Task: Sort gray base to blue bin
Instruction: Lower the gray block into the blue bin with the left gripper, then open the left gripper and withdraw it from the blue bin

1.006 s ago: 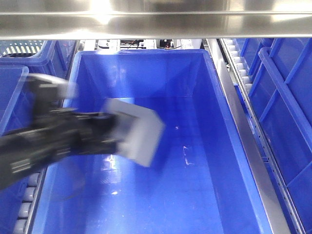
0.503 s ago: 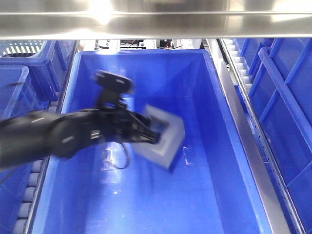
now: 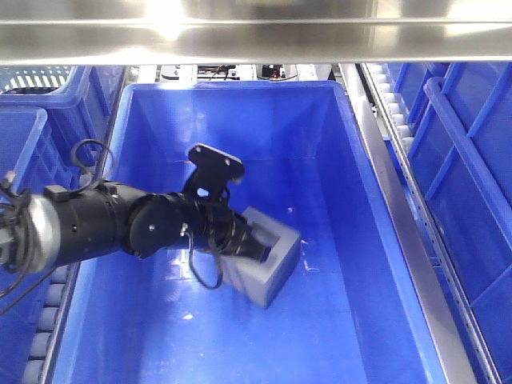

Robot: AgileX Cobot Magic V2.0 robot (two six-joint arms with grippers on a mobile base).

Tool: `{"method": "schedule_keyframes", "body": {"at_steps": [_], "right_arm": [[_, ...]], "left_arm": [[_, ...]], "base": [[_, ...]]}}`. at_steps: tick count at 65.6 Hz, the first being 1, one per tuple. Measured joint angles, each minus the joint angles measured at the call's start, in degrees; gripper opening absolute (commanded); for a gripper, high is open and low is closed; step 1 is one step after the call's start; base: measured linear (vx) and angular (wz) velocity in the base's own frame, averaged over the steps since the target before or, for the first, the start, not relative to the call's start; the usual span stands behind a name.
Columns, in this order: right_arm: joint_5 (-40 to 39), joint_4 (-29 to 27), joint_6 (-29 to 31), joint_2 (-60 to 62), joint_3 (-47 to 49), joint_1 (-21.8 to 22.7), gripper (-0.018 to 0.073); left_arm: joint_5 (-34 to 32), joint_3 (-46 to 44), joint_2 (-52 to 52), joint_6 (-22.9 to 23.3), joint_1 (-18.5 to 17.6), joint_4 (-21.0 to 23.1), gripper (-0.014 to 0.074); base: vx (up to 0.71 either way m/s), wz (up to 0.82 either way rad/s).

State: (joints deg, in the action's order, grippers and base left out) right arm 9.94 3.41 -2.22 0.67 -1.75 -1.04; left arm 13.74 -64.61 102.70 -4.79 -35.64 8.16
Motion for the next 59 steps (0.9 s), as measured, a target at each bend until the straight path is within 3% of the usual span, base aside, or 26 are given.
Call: {"method": "schedule_keyframes", "body": {"at_steps": [14,21,40,59], "right_arm": [[0.00,0.00,0.00,0.00,0.00,0.00,-0.0009],[0.00,0.00,0.00,0.00,0.00,0.00,-0.0009],[0.00,0.00,0.00,0.00,0.00,0.00,-0.0009],[0.00,0.00,0.00,0.00,0.00,0.00,-0.0009]], "left_arm": [[0.85,-0.31,0.00,0.00,0.00,-0.65,0.0353],[0.85,-0.31,0.00,0.00,0.00,-0.65,0.0408],[1.78,-0.31,-5.03,0.00,0.00,-0.60,0.0419],[9.78,-0.31,-13.88,-0.78,0.00,-0.60,0.0419]], "base": [[0.00,0.00],[0.00,0.00],[0.00,0.00],[0.00,0.00]]}}
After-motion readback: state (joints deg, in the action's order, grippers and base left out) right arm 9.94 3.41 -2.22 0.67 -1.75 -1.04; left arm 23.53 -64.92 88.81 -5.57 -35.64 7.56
